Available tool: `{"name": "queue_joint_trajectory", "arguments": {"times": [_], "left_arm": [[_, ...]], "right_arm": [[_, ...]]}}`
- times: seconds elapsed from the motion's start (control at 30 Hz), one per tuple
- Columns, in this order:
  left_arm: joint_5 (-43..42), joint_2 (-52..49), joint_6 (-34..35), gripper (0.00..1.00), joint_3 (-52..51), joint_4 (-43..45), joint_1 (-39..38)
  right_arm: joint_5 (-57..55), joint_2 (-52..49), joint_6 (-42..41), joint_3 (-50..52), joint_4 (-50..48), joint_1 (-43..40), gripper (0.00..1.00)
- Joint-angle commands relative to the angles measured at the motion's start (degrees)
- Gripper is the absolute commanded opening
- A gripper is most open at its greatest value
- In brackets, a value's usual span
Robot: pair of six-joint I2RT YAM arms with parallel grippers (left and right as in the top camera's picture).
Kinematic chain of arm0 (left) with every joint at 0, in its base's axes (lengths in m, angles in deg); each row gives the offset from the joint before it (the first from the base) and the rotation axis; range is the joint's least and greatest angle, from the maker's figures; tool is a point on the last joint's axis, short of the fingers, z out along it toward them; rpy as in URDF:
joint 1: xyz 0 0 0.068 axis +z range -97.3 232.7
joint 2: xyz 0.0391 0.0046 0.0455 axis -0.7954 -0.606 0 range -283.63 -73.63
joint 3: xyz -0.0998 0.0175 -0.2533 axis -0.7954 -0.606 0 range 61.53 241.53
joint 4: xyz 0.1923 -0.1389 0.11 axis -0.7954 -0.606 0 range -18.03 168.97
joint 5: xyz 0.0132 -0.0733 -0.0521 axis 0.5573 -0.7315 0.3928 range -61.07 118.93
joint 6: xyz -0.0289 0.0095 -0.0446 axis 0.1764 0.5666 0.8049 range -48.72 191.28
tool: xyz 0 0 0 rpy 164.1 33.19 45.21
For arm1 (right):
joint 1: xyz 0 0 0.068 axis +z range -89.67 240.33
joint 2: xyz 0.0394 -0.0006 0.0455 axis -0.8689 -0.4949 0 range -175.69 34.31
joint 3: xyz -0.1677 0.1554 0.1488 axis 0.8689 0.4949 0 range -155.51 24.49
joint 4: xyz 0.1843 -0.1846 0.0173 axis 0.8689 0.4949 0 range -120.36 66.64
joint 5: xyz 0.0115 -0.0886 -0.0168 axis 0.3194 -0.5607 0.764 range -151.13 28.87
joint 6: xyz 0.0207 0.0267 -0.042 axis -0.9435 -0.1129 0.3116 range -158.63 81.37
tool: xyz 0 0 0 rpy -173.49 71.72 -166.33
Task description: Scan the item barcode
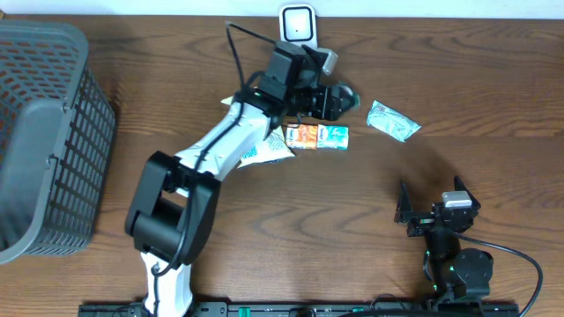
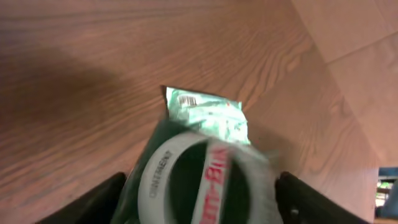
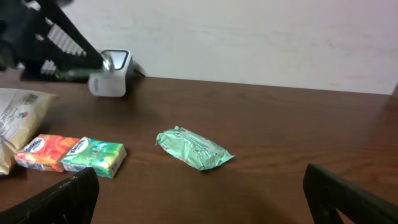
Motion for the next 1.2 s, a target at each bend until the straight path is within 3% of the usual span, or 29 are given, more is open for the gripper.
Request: {"name": "queue_joint_trajectory", "arguments": {"times": [0.0, 0.03, 0.17, 0.33, 0.37, 0.4, 0.47, 0.53, 0.87, 1.0, 1.17], "left_arm": [[1.5, 0.3, -0.2, 0.86, 0.0, 1.9, -0.2], [1.5, 0.5, -0.2, 0.92, 0.0, 1.9, -0.2], [1.5, 2.6, -1.0, 0.97, 0.0, 1.7, 1.0], [1.6, 7.7, -1.1, 0.94, 0.0, -0.4, 4.4], [1.6, 8.8, -1.1, 0.86, 0.0, -1.4, 5.2], [1.7, 10.0, -1.1, 0.72, 0.0, -2.8, 6.2], [4.5, 12.5, -1.1, 0.31, 0.0, -7.1, 8.4], [9.6, 14.8, -1.1, 0.09, 0.0, -12.9, 10.4], [37.9, 18.1, -0.3, 0.07, 0.0, -37.6, 12.8], [54.6, 18.1, 7.5, 0.07, 0.0, -46.2, 12.8], [57.9, 18.1, 9.9, 0.07, 0.0, -49.7, 12.8]], "right_arm": [[-0.3, 0.3, 0.5, 0.1, 0.3, -0.2, 0.99], [-0.3, 0.3, 0.5, 0.1, 0.3, -0.2, 0.99], [-0.3, 0.3, 0.5, 0.1, 0.3, -0.2, 0.99], [-0.3, 0.3, 0.5, 0.1, 0.3, -0.2, 0.99], [-0.3, 0.3, 0.5, 0.1, 0.3, -0.2, 0.99], [-0.3, 0.3, 0.5, 0.1, 0.3, -0.2, 0.99], [-0.3, 0.3, 0.5, 0.1, 0.3, -0.2, 0.99], [-0.3, 0.3, 0.5, 0.1, 0.3, -0.2, 0.99], [-0.3, 0.3, 0.5, 0.1, 0.3, -0.2, 0.99], [-0.3, 0.3, 0.5, 0.1, 0.3, -0.2, 0.99], [-0.3, 0.3, 0.5, 0.1, 0.3, -0.2, 0.99]]}}
